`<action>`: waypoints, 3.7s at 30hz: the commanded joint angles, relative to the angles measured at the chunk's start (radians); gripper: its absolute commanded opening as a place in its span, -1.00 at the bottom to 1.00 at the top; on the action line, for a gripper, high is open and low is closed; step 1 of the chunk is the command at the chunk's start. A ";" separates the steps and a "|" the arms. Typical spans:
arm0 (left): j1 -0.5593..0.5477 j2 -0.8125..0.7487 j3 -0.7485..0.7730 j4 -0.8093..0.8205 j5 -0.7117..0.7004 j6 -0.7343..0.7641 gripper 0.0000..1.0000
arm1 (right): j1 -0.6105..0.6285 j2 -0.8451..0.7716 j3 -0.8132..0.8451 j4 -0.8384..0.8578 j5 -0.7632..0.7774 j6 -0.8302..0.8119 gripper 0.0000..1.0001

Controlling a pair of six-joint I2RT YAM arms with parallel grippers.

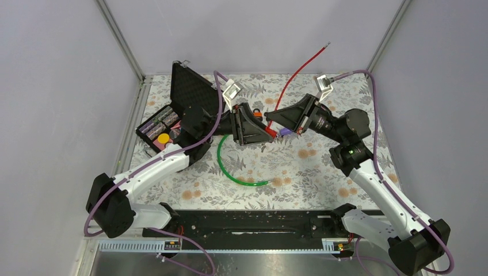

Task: Lock with the key
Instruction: Lock the lock.

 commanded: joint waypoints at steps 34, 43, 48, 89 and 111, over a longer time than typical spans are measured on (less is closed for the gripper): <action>0.038 -0.120 0.262 -1.140 -0.374 1.075 -1.00 | 0.000 -0.300 0.164 -0.979 0.740 -0.840 0.70; 0.025 -0.117 0.292 -1.203 -0.289 1.129 -1.00 | 0.000 -0.185 0.290 -1.150 0.569 -1.280 0.73; 0.006 -0.124 0.291 -1.239 -0.288 1.168 -1.00 | 0.000 -0.100 0.339 -1.242 0.548 -1.409 0.64; -0.007 -0.128 0.013 -0.522 -0.277 0.710 -1.00 | 0.045 -0.115 -0.072 -0.253 0.387 -0.394 -1.00; -0.015 -0.082 -0.032 -0.200 -0.019 0.839 -1.00 | 0.188 0.009 -0.222 0.548 0.318 -0.435 -1.00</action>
